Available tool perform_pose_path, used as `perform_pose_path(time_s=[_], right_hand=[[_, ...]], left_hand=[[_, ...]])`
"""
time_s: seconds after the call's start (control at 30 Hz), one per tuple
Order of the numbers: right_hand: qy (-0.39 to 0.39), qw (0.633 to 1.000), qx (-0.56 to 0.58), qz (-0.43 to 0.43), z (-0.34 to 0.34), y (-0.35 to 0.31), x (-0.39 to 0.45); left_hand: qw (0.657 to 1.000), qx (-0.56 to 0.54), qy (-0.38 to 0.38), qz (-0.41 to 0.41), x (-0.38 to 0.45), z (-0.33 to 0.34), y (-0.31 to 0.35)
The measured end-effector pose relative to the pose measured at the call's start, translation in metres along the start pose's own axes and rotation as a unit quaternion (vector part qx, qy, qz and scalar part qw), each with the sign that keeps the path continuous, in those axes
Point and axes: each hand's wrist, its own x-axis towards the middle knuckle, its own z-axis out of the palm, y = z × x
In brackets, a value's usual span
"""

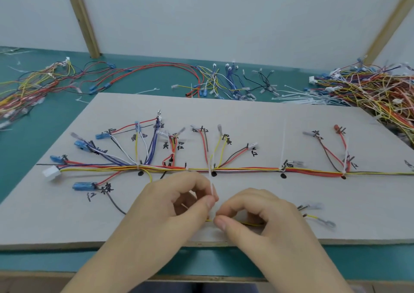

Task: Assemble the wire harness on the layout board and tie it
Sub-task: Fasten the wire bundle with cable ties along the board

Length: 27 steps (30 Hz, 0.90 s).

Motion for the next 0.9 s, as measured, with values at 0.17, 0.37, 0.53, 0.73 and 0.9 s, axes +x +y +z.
perform_pose_path(time_s=[0.17,0.37,0.53,0.73,0.9], right_hand=[[-0.003,0.999,-0.027,-0.017,0.008,-0.003,0.003],[0.014,0.999,-0.033,-0.035,0.013,-0.002,0.006],[0.013,0.997,-0.055,-0.060,0.016,0.001,0.005],[-0.021,0.995,-0.085,-0.053,0.010,-0.001,0.008],[0.042,0.996,0.068,-0.039,-0.029,-0.014,0.032]], left_hand=[[0.999,0.012,-0.017,0.033,-0.002,-0.005,0.000],[0.999,-0.008,0.011,0.044,-0.004,-0.001,-0.004],[0.997,0.013,0.011,0.071,-0.005,-0.003,-0.009],[0.995,0.040,0.003,0.091,-0.003,-0.021,0.006],[0.987,0.059,0.117,0.097,0.040,-0.082,0.016]])
